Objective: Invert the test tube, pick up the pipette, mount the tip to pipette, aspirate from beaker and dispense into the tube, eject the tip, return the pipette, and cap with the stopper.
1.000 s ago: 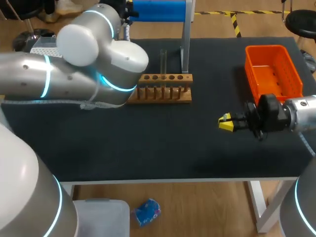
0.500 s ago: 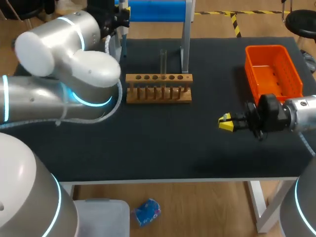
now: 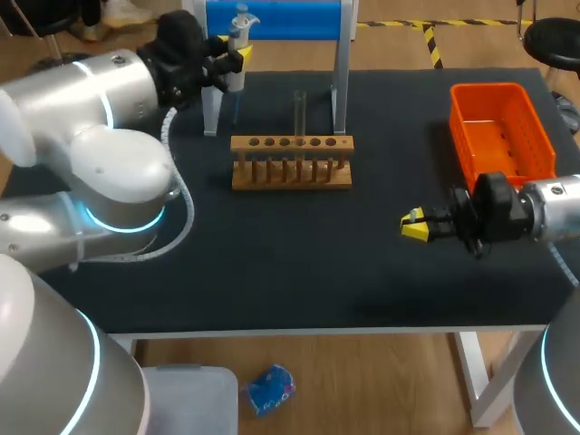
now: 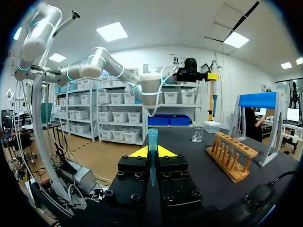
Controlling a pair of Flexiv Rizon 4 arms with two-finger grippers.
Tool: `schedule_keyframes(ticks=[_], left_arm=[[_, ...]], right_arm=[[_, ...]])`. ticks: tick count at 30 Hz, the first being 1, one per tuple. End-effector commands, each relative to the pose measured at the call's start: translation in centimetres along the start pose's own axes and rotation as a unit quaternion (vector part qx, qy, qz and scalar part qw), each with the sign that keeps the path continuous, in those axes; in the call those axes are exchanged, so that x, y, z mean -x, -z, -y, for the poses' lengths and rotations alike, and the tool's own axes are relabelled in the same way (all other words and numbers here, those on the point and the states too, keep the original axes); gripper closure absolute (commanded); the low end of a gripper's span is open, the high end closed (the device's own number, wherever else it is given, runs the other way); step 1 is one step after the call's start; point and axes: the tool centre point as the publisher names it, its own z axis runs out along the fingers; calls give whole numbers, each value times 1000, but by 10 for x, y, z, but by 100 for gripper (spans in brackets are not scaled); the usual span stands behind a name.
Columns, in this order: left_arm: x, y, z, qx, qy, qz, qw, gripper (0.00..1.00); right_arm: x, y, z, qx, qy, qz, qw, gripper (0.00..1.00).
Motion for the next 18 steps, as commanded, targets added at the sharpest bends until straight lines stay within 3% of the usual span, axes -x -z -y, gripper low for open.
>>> schedule_keyframes(ticks=[1, 12, 18], left_arm=[[5, 3, -2, -39, 0, -194, 980, 100], [5, 3, -2, -39, 0, -194, 980, 100], [-18, 0, -4, -35, -16, -184, 982, 100]], right_arm=[[0, 0, 0, 0, 0, 0, 1000, 100], [0, 0, 0, 0, 0, 0, 1000, 100], [0, 0, 0, 0, 0, 0, 1000, 100]])
